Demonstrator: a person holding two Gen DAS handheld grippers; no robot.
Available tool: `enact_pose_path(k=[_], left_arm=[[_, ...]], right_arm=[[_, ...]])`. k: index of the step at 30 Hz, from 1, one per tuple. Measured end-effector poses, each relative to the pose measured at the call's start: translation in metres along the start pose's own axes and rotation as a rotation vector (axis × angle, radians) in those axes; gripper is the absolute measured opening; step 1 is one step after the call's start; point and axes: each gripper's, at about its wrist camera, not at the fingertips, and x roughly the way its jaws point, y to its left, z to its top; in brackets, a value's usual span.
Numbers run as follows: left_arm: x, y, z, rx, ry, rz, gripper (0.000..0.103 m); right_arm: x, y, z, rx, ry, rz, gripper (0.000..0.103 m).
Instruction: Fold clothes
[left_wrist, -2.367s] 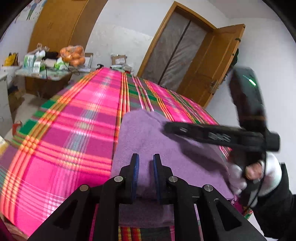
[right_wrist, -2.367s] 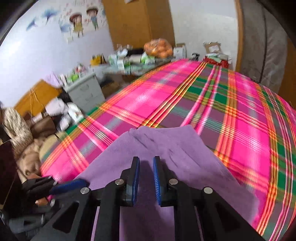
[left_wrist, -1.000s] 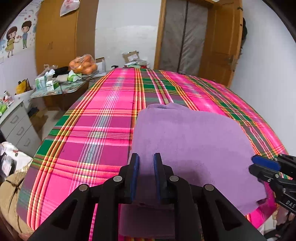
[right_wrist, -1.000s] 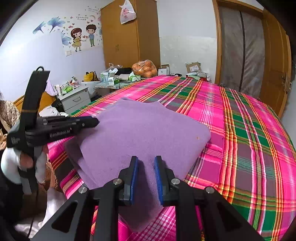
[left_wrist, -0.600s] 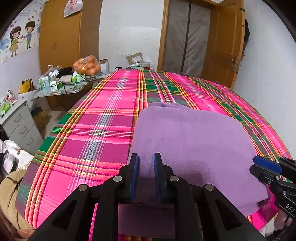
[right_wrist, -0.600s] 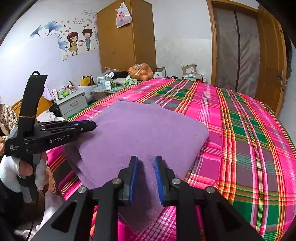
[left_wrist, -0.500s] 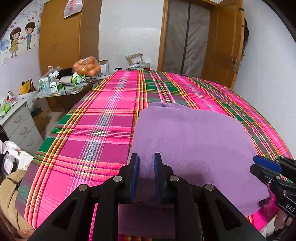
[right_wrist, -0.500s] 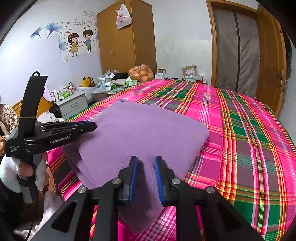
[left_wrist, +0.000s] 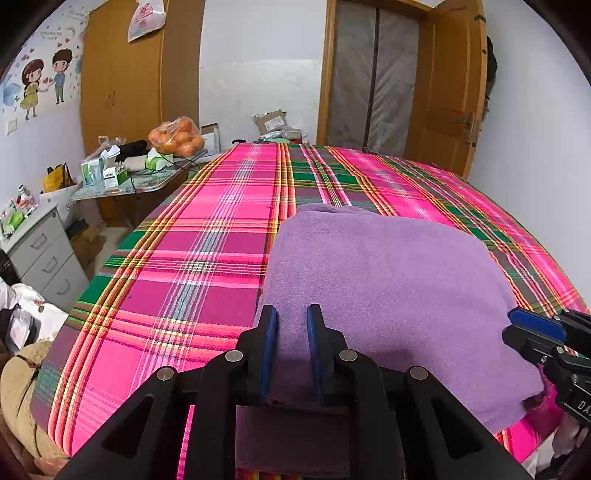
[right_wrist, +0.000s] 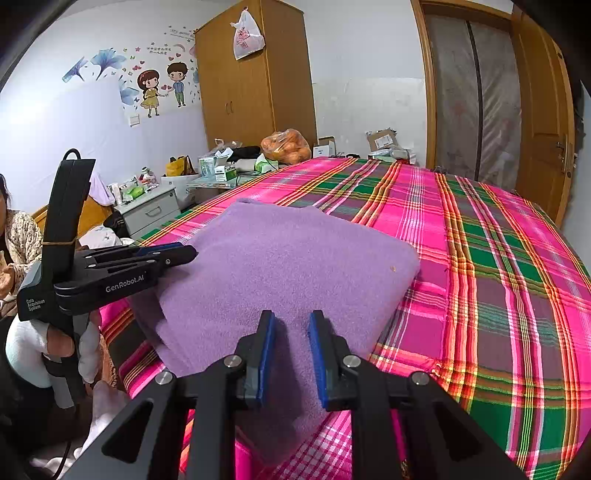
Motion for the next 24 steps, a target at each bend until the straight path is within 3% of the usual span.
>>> enact_pose_path(k=[9,17,24], left_arm=[[-0.017,0.014,-0.014,-0.058,-0.022,-0.065,0.018],[-0.031,0.022,-0.026,-0.078,-0.023,-0.078,0.023],[-0.018,0.013,0.009,-0.012,-0.012,-0.105,0.023]], right_arm=[[-0.001,-0.006,0.017,-0.017,0.072,0.042,0.020],[0.004,-0.056,0.039,0.153,0.043,-0.010,0.020],[0.024,-0.078,0.053,0.183,0.054,-0.028,0.020]])
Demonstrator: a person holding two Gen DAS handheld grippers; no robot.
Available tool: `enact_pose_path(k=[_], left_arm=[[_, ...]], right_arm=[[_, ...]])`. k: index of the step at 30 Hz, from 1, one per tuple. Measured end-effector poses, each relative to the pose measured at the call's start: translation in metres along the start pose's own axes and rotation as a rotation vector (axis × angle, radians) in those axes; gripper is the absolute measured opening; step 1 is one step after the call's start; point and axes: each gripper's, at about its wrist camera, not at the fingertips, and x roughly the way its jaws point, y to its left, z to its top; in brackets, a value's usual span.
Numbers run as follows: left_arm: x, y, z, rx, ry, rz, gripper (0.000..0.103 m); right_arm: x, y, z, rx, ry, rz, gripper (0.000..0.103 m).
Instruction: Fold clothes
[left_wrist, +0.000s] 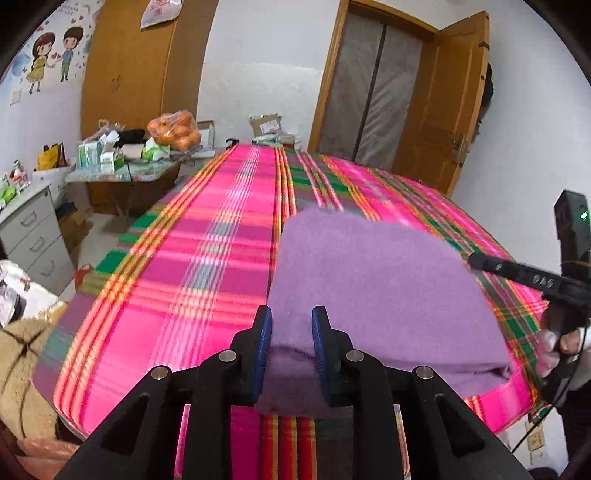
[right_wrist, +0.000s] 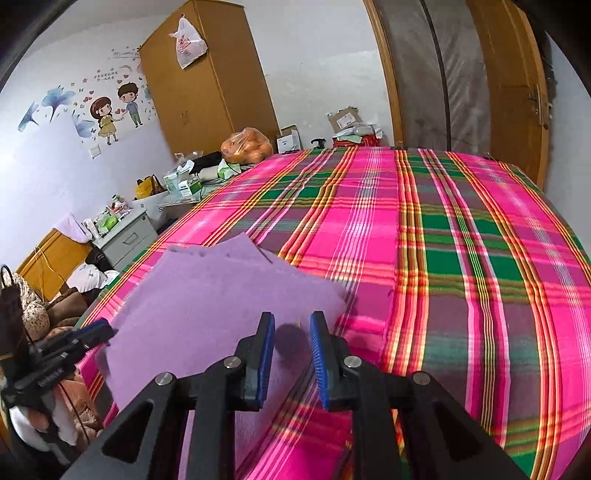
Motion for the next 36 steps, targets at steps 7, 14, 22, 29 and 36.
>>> enact_pose_path(k=[7,14,22,29,36], left_arm=[[0.016,-0.008,0.037,0.070,0.015,-0.029,0.023],[0.071,-0.009,0.065,0.070,0.119,-0.083,0.023],[0.084,-0.003,0.057,0.029,0.131,-0.106,0.023],[0.072,0.007,0.053,-0.009,0.114,-0.120,0.023],[0.057,0.008,0.040,-0.026,0.092,-0.110,0.023]], right_arm=[[0.026,0.011,0.019,-0.034,0.037,0.012,0.020],[0.045,0.029,0.039,-0.092,0.063,0.018,0.020],[0.089,0.032,0.038,-0.096,0.136,0.016,0.022],[0.069,0.017,0.036,-0.005,0.095,0.058,0.022],[0.044,0.005,0.018,0.007,0.064,0.015,0.022]])
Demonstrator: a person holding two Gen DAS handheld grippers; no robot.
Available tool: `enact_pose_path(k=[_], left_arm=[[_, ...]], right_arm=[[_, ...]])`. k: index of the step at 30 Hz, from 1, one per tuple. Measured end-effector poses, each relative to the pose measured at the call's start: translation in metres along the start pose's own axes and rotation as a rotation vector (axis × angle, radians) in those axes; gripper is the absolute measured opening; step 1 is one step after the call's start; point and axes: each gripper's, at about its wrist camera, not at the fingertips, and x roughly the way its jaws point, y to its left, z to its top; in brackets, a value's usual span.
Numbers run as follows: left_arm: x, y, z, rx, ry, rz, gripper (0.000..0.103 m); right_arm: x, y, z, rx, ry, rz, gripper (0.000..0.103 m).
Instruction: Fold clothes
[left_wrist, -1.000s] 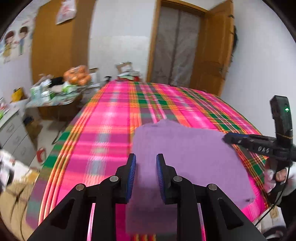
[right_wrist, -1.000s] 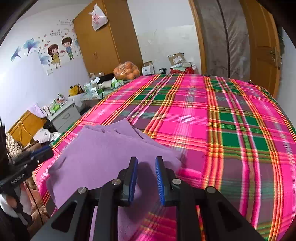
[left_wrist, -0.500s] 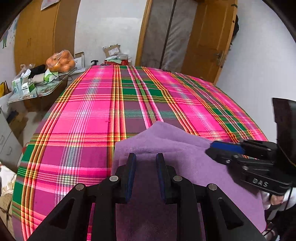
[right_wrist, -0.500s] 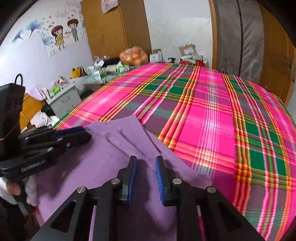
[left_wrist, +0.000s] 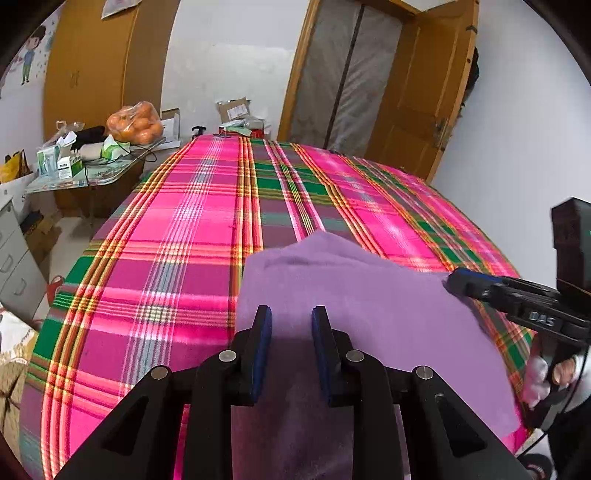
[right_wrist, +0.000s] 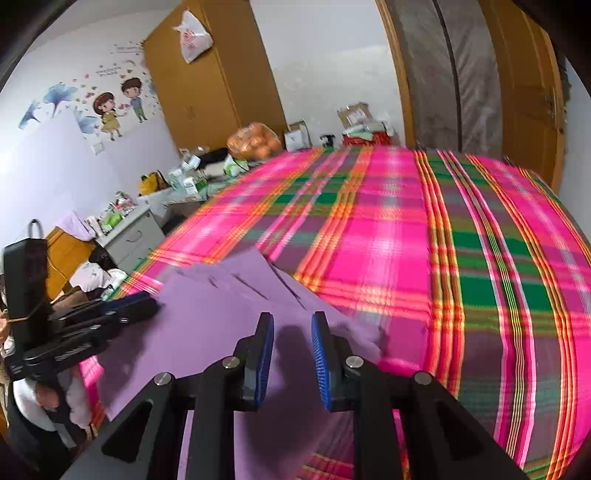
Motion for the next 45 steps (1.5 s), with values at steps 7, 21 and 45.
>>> enact_pose_path(k=[7,21,45], left_arm=[[-0.025,-0.005,-0.021,-0.006,-0.032,0.015,0.023],[-0.049,-0.006,-0.054,-0.041,-0.058,0.017,0.024],[-0.066,-0.001,-0.080,-0.056,-0.094,0.009,0.024]], right_arm=[[-0.013,0.006,-0.004,0.010,-0.006,0.028,0.022],[-0.045,0.036,-0.052,-0.084,-0.021,0.040,0.025],[-0.031,-0.022,-0.025,0.036,0.045,0.088,0.015]])
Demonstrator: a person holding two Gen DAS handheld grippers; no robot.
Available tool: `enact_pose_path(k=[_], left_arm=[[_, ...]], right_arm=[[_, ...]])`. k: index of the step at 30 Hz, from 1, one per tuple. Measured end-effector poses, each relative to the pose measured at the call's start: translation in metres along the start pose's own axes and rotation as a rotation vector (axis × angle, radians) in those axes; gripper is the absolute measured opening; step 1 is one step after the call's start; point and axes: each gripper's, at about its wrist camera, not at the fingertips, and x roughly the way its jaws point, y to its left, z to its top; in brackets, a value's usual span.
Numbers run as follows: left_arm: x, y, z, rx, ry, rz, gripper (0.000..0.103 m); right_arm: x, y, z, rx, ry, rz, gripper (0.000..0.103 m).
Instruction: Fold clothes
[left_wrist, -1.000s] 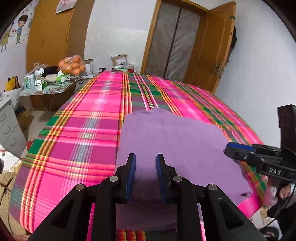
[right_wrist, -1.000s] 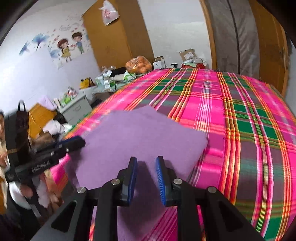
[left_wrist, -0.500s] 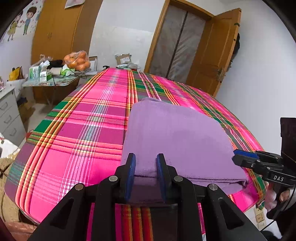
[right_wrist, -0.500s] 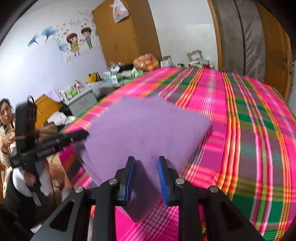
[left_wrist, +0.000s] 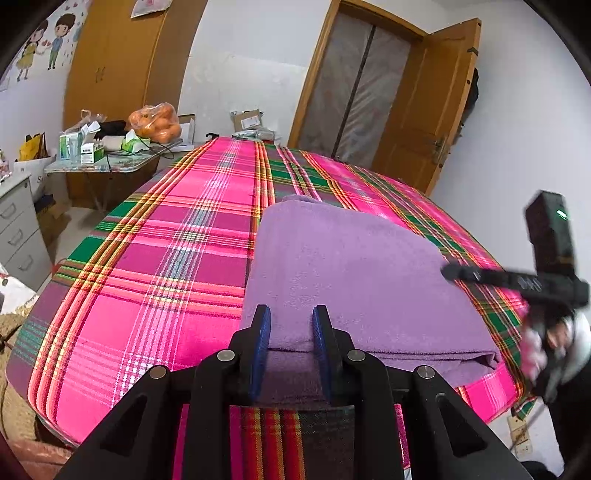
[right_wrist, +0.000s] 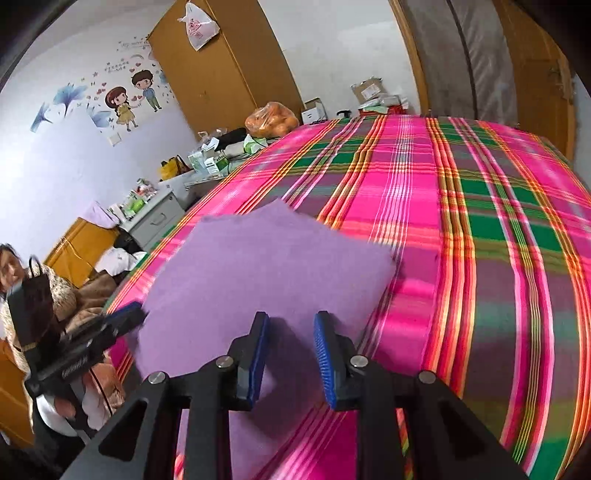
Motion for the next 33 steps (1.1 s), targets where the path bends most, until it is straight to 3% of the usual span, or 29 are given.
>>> enact_pose_path(k=[1,3,4,8,14,18,19,22,30,33], left_arm=[[0.000,0.000,0.000,0.001,0.000,0.001,0.024],[0.000,-0.001,0.000,0.002,0.000,0.003,0.024],[0.000,-0.001,0.000,0.001,-0.001,0.001,0.024],[0.002,0.000,0.001,-0.001,-0.003,0.000,0.024],[0.002,0.001,0.001,-0.001,-0.004,0.000,0.025],[0.001,0.002,0.001,-0.003,-0.001,-0.002,0.025],[-0.001,0.003,0.002,-0.004,0.002,-0.003,0.025],[-0.004,0.009,0.003,-0.021,0.006,0.009,0.025],[-0.009,0.011,0.004,-0.028,-0.003,0.009,0.025],[-0.013,0.008,0.007,-0.018,-0.016,0.013,0.041]], right_arm=[[0.001,-0.013,0.008,0.029,-0.005,-0.052,0.009],[-0.006,-0.041,0.020,0.138,-0.031,-0.176,0.013],[-0.013,-0.046,0.023,0.162,-0.051,-0.194,0.013],[-0.040,-0.039,0.020,0.141,-0.127,-0.122,0.013],[-0.021,-0.019,-0.001,0.110,-0.042,0.002,0.014],[-0.005,-0.025,-0.004,0.112,0.008,-0.032,0.017],[-0.005,-0.031,-0.003,0.146,0.008,-0.049,0.022],[-0.015,-0.036,-0.003,0.175,-0.020,-0.066,0.023],[-0.031,-0.025,-0.021,0.173,-0.016,0.004,0.030],[-0.035,-0.021,-0.029,0.172,-0.008,0.024,0.034]])
